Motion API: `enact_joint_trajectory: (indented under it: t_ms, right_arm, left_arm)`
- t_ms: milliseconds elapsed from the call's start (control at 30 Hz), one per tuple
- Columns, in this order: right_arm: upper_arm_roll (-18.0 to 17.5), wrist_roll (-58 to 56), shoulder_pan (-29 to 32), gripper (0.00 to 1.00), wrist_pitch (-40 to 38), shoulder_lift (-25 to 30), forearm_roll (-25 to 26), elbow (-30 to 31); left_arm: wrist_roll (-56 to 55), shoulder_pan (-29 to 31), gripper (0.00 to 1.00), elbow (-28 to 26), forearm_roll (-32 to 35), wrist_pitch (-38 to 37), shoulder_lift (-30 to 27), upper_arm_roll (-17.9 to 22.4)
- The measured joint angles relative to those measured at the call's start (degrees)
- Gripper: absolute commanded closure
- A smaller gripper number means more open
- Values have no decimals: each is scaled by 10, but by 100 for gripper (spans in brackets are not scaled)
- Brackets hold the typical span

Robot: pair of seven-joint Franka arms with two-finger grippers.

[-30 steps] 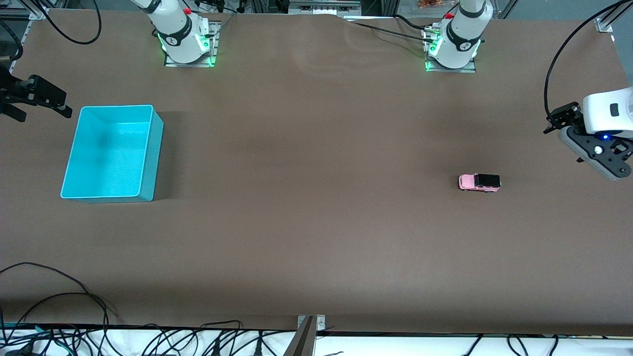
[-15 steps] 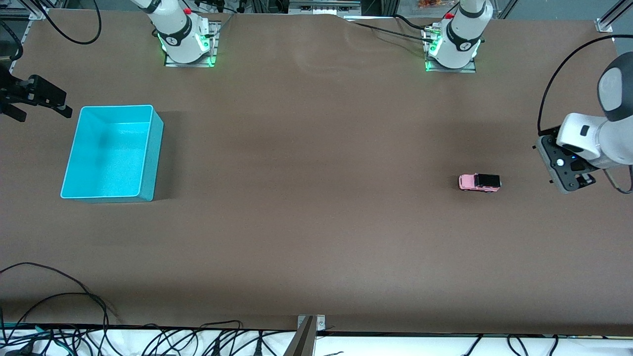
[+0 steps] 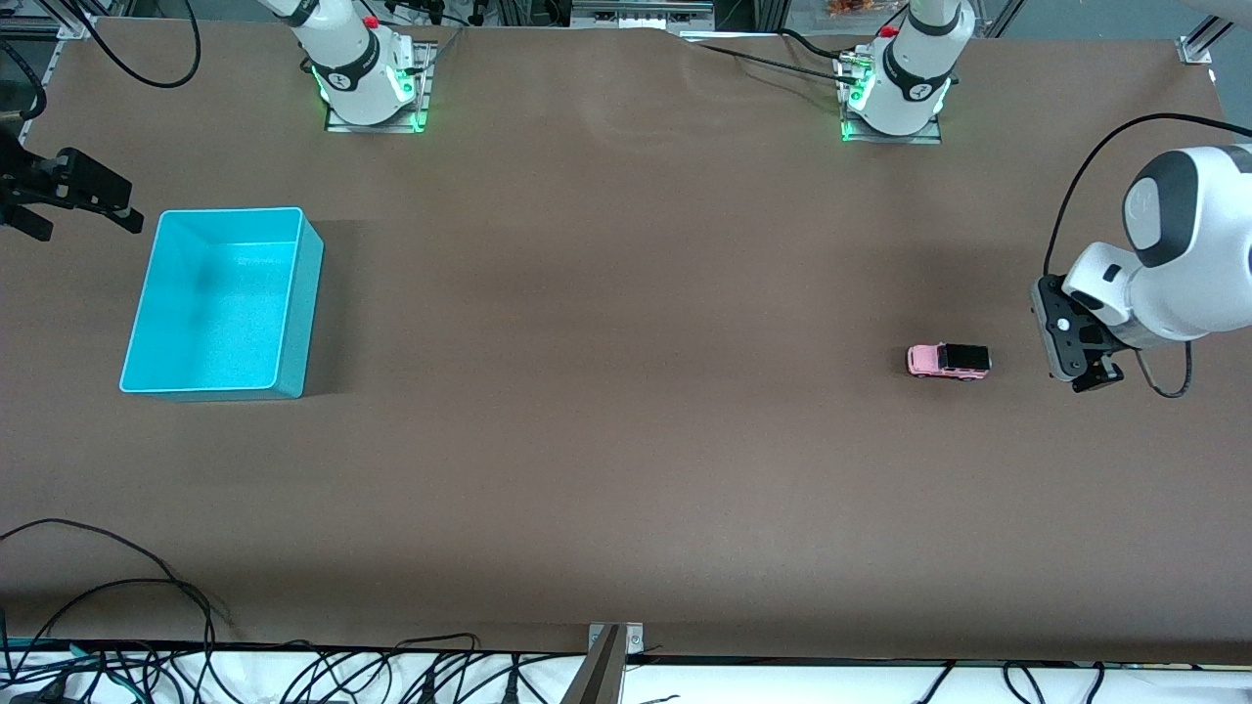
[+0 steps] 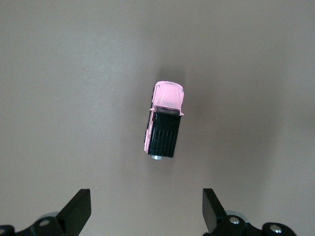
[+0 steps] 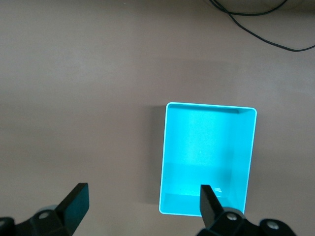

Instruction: Wind and store pink jeep toy

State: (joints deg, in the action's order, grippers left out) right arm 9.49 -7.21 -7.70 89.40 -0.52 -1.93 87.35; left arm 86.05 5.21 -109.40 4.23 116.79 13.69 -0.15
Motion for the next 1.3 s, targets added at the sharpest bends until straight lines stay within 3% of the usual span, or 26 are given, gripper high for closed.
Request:
enact_joint_trajectory:
  t_ms: [633,1300]
  right_arm:
    - [0,0,0,0,0,0,0,0]
    - [-1,0,0,0,0,0,0,0]
  left_arm:
    - [43,-1,0,-176,0,227,6,-5]
    - [45,-1,3,-189,1,326,73,-6]
